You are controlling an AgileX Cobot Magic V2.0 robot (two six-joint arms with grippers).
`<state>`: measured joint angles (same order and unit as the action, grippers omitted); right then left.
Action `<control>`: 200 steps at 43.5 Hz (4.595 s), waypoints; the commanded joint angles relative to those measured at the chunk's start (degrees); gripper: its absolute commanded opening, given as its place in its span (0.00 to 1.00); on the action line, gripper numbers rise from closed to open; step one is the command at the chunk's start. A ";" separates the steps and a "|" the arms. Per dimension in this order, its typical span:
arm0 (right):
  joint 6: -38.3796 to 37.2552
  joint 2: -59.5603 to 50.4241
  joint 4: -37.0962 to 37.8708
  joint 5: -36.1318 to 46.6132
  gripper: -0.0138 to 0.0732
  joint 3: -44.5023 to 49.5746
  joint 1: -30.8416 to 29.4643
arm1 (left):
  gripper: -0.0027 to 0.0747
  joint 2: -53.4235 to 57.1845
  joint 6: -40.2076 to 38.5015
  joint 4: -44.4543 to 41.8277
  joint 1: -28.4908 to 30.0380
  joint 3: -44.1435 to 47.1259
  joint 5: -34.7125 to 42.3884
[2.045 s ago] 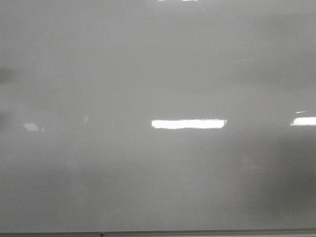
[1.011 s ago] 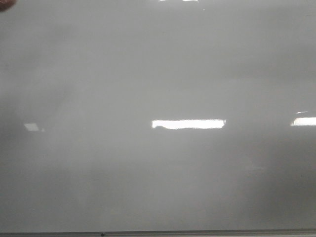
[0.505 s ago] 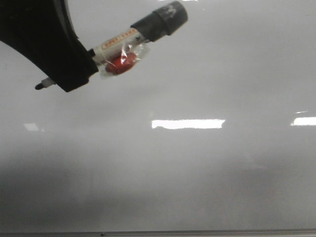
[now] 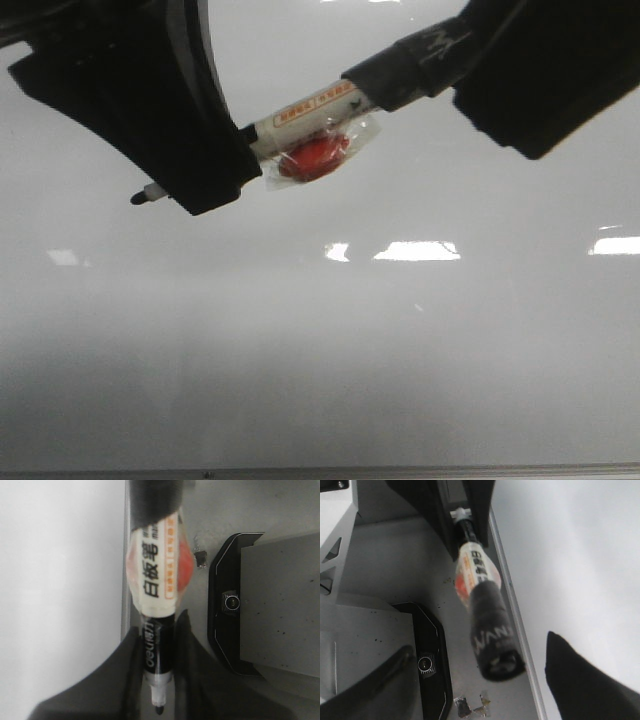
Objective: Write number 7 on whiteboard
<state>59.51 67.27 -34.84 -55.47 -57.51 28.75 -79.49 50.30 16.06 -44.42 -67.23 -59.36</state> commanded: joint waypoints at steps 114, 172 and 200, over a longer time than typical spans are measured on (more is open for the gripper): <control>-46.86 15.26 18.74 32.58 0.08 -14.30 -2.95 | 0.56 21.99 -22.95 -8.52 6.15 2.23 4.13; -21.22 3.97 10.46 -1.32 0.08 -10.10 -6.61 | 0.57 20.15 -10.66 2.73 6.15 2.09 5.51; -1.12 -3.38 -6.85 -13.27 0.08 -10.10 -6.61 | 0.74 3.65 6.14 20.49 0.24 -3.79 5.71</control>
<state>57.66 64.87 -38.54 -69.96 -66.10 22.34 -76.49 56.29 33.60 -43.03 -68.36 -55.95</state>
